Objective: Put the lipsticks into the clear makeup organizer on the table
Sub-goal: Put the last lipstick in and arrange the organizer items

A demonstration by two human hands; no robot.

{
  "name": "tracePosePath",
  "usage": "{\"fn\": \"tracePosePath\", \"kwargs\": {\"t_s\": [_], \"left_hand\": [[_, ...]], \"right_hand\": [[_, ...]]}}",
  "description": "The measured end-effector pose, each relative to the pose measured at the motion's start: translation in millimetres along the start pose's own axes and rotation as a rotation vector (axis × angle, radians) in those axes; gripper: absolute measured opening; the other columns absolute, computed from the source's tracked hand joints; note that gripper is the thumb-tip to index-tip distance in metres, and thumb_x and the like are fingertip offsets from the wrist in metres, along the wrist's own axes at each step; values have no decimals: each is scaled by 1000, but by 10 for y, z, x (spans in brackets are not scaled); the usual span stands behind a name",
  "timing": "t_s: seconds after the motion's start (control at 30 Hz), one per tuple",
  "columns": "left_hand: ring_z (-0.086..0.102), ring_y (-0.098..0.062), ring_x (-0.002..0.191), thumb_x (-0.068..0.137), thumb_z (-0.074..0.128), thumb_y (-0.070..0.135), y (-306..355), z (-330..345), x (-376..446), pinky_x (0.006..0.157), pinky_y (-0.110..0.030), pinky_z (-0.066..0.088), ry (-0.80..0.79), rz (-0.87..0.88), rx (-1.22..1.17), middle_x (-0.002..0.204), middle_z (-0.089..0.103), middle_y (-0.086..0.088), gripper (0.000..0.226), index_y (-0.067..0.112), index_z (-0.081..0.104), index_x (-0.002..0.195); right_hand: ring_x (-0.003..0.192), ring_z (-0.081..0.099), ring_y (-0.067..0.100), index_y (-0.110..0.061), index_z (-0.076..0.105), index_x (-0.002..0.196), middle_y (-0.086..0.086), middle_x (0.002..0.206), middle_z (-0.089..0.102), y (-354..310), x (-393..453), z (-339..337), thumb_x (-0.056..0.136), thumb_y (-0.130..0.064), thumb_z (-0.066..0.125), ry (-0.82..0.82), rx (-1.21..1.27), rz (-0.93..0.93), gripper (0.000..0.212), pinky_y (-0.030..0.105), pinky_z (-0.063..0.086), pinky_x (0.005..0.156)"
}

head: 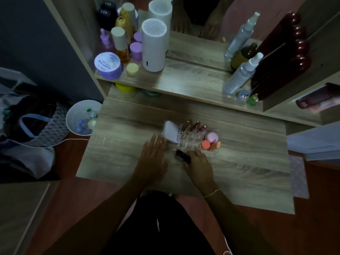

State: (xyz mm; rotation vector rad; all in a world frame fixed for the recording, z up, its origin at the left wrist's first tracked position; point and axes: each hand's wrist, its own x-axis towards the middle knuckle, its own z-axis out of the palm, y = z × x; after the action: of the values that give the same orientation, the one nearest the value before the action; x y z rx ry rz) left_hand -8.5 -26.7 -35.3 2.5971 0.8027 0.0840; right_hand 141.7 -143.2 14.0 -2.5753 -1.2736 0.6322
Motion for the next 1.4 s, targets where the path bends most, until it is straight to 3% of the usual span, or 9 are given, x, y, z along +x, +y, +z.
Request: {"fn": "tracePosePath", "kwargs": {"t_s": [0.27,0.4,0.5,0.6,0.83,1.03,1.2,1.4], "left_hand": [[2,-29,147,95,31,43,-45,98,-41,118,-49,9,-22,49,-18,159,9,-15,69,7,8,149],[4,-33,147,95,33,45,-60,113,-54,118,-52,12,-73,38,2,158,11,-17,69,5,13,148],[10,-34,146,94,31,48,-100,136,-80,116,-51,16,-82,21,12,158,14,-16,70,8,11,149],[9,-33,146,94,29,50,-141,146,-80,115,-50,17,-88,24,18,159,11,-13,71,12,6,149],[11,-35,145,93,30,47,-122,81,-95,114,-53,25,-86,27,-24,158,15,-13,68,10,14,148],[7,-35,146,95,37,43,-133,33,-96,116,-51,22,-101,29,-24,159,11,-9,68,11,14,149],[5,-35,146,95,37,43,-145,14,-96,116,-51,22,-119,30,-24,159,10,-8,66,12,13,149],[9,-36,146,95,39,42,-138,14,-97,115,-50,24,-102,33,-32,159,13,-9,66,12,15,149]], "right_hand": [[108,58,33,-11,62,112,14,112,62,-34,-32,55,84,-21,64,60,87,154,30,39,49,82],[83,67,28,-14,64,101,9,91,72,-65,-107,-88,83,-24,68,200,242,212,21,28,44,64],[72,68,27,-11,63,99,7,78,72,-111,-132,-271,82,-20,70,337,285,212,20,25,41,63],[73,67,30,-9,63,103,10,80,72,-173,-44,-421,82,-19,71,394,258,211,25,31,48,67],[83,68,31,-10,65,103,15,96,70,-206,199,-490,85,-15,68,350,197,165,19,43,56,76],[82,66,31,-7,65,100,14,95,65,-246,295,-419,84,-13,68,325,138,167,17,30,48,69],[95,63,34,-7,64,105,16,98,69,-231,385,-451,85,-15,66,285,104,151,21,45,54,81],[96,62,33,-10,64,109,16,102,69,-261,411,-445,83,-12,67,256,78,134,26,42,54,79]]}}
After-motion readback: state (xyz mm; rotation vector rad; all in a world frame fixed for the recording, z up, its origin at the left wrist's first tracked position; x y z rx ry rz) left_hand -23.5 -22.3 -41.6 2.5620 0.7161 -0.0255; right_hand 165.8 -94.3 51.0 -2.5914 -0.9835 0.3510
